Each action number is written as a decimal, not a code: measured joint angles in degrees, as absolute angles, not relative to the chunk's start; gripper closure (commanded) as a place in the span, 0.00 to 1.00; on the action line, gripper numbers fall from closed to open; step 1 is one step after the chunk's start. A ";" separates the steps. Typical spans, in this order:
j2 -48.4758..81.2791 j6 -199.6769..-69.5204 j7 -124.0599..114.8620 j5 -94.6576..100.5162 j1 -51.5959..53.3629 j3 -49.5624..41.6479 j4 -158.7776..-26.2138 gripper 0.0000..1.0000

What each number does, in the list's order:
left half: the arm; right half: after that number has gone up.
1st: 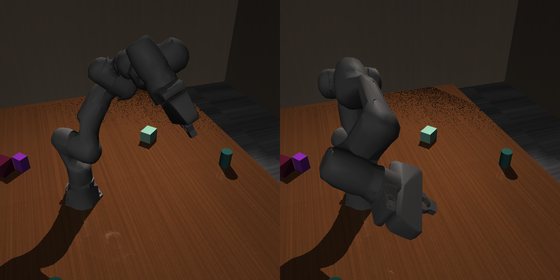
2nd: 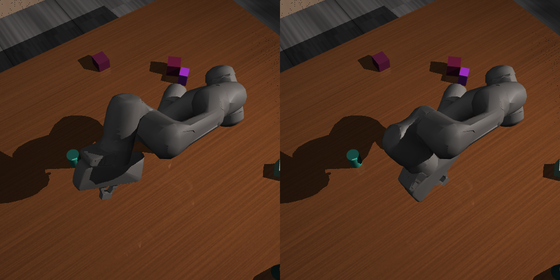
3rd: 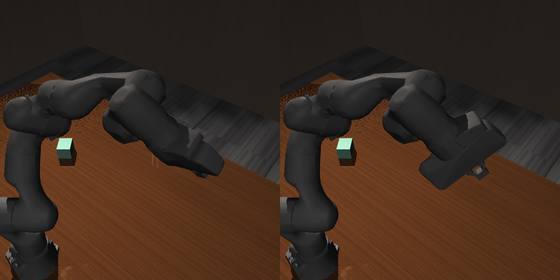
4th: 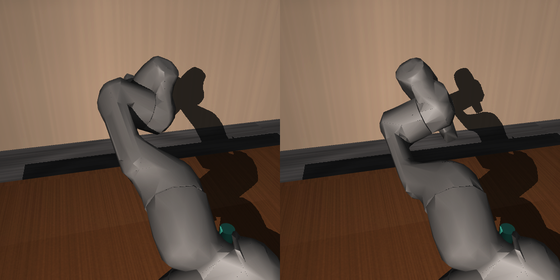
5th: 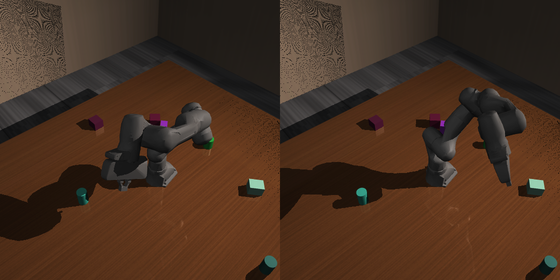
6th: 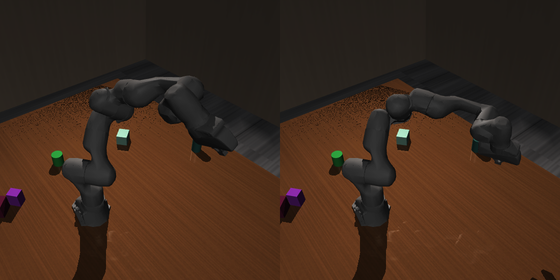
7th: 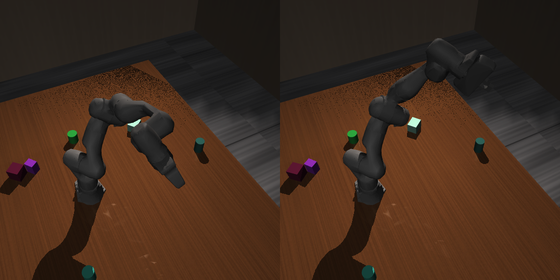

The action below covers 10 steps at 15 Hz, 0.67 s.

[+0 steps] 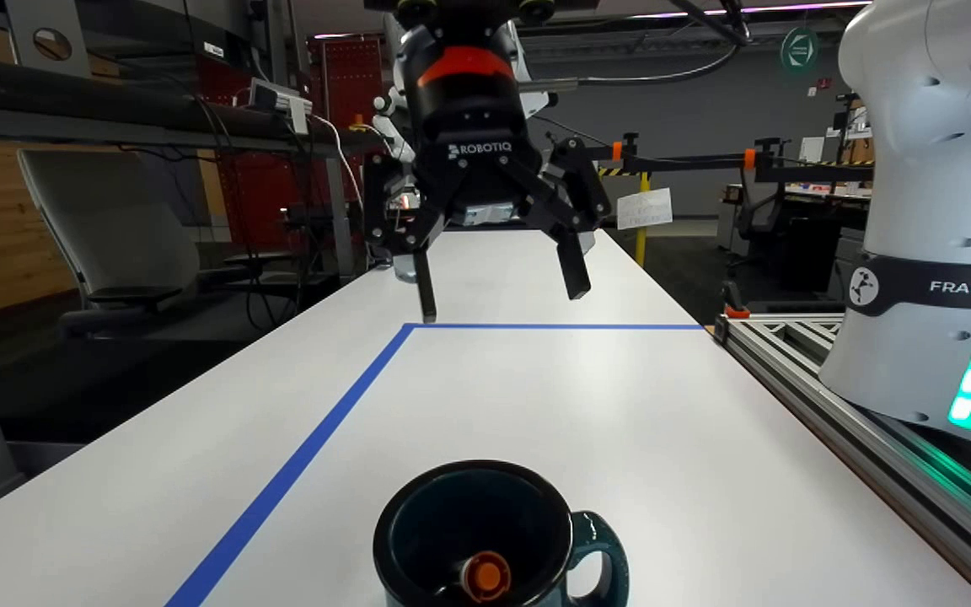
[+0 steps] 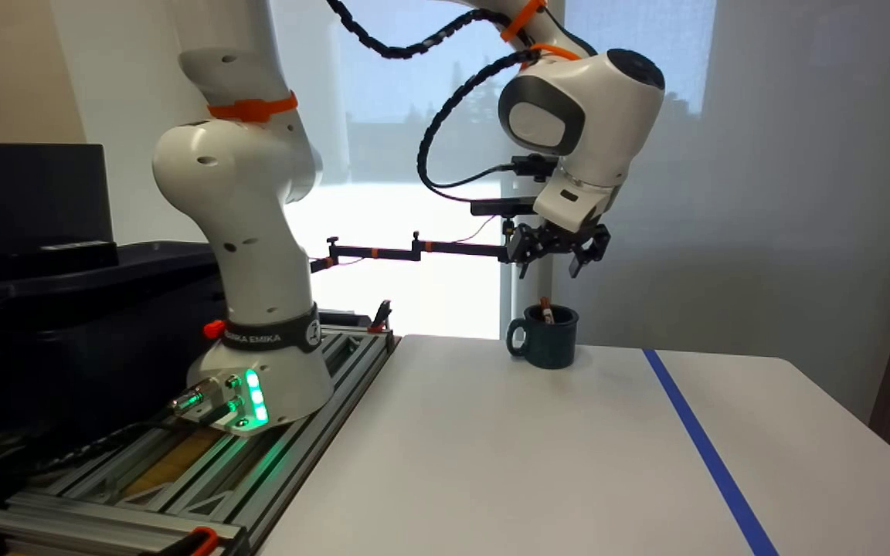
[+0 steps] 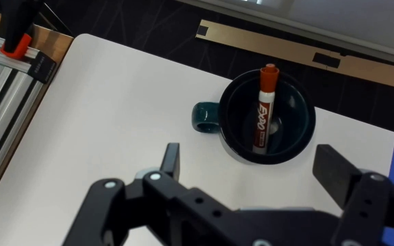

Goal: Remove the marker from the mug.

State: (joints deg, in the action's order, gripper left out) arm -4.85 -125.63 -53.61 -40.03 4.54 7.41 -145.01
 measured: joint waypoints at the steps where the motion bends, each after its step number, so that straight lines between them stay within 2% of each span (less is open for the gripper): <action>1: -4.86 -127.03 -54.27 -40.03 5.03 7.84 -145.42 0.00; 10: -4.82 -133.20 -57.54 -40.03 6.83 9.20 -147.37 0.00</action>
State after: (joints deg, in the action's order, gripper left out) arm -4.82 -133.20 -57.54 -40.03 6.83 9.20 -147.37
